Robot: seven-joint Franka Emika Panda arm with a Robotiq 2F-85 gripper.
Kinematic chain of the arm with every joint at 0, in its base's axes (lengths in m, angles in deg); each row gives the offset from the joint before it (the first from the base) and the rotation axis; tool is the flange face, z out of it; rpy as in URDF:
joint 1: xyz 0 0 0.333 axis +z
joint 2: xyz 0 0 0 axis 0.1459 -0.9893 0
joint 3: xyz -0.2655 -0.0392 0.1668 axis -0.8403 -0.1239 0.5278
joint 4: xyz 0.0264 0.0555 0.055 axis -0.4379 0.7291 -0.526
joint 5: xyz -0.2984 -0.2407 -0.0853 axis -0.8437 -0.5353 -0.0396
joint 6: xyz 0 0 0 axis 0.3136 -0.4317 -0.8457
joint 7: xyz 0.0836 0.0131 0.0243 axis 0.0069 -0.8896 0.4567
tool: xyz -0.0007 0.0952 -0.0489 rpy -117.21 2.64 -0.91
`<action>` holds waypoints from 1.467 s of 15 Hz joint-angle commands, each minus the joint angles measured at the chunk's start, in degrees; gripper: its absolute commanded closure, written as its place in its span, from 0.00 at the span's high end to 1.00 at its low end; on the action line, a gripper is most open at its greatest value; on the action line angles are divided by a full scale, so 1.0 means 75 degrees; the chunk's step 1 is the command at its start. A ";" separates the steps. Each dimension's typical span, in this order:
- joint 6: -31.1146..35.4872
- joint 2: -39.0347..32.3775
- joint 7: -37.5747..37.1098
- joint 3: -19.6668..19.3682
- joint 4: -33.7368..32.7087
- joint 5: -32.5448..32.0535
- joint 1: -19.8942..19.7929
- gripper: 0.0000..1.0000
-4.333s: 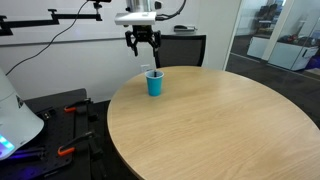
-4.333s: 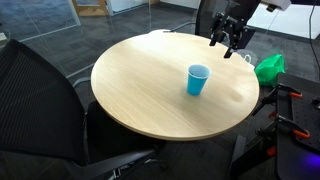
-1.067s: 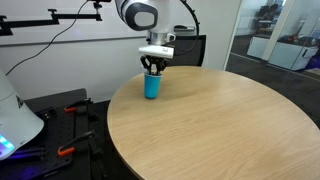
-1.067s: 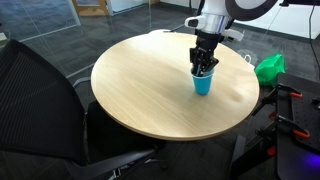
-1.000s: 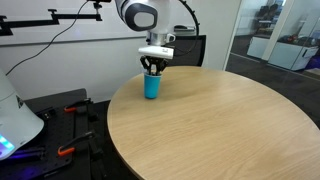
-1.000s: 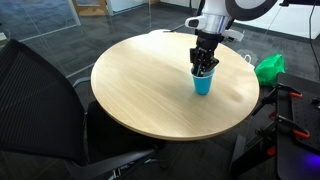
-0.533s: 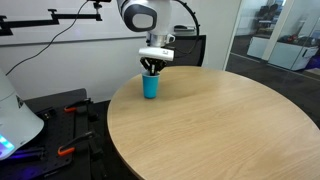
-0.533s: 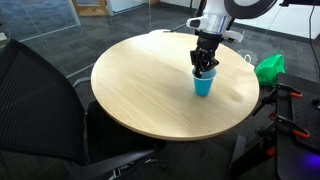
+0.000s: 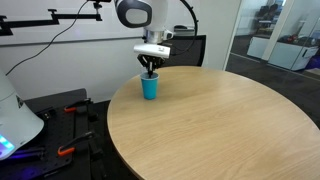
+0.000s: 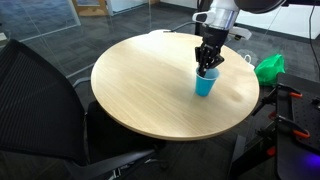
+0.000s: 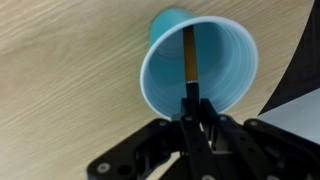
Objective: Pick up pen from cup and put it on the table.
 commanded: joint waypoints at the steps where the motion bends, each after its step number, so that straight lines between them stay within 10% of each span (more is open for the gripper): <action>1: 0.0290 0.1025 0.0130 -0.0028 0.0833 0.0336 0.0089 0.03; 13: 0.1468 0.3685 -0.0082 -0.1020 0.2554 0.0808 0.1363 0.03; 22: 0.1643 0.4510 -0.3277 -0.1961 0.2838 -0.1728 0.0799 0.03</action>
